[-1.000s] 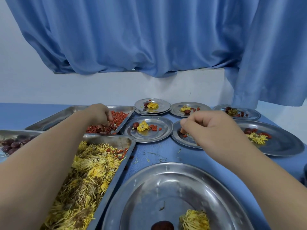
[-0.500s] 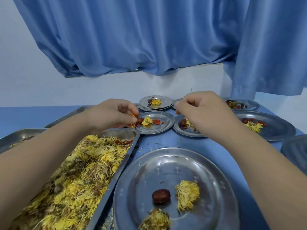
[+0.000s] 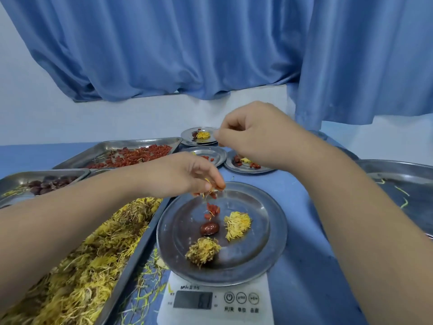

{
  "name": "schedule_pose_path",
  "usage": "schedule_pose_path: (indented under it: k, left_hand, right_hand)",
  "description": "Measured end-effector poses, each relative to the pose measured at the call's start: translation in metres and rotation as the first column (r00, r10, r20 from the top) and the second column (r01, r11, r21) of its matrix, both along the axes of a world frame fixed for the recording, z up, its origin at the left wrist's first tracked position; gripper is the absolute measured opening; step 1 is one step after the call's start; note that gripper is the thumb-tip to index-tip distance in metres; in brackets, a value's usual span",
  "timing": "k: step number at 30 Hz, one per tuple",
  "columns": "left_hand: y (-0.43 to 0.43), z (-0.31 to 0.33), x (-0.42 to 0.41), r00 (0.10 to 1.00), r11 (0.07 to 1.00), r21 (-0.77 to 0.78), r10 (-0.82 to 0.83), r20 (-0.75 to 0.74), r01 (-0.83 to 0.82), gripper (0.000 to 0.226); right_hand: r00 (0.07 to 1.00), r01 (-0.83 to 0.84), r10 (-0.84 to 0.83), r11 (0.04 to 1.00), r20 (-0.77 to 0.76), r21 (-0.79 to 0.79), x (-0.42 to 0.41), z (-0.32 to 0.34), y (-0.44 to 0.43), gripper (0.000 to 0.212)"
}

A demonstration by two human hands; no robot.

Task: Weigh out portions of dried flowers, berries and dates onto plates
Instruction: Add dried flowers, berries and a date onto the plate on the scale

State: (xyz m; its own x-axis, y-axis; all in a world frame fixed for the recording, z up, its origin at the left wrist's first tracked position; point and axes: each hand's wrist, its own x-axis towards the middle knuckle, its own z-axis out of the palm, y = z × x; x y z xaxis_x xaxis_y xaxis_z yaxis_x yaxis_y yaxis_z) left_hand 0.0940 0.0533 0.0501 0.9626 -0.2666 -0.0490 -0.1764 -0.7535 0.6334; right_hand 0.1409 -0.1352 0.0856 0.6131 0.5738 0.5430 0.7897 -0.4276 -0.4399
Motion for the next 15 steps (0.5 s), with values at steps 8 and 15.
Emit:
schedule_pose_path:
  k: [8, 15]
  left_hand:
    - [-0.009, -0.012, -0.006, 0.987, 0.989, 0.084, 0.112, 0.115, -0.122, 0.028]
    - [-0.011, -0.023, -0.015, 0.971, 0.977, 0.096, 0.175, 0.161, -0.192, 0.018]
  right_hand:
    - [0.997, 0.071, -0.070, 0.984, 0.016, -0.166, -0.042, -0.034, -0.033, 0.036]
    - [0.986, 0.164, -0.162, 0.985, 0.036, -0.053, -0.065, -0.082, -0.069, 0.033]
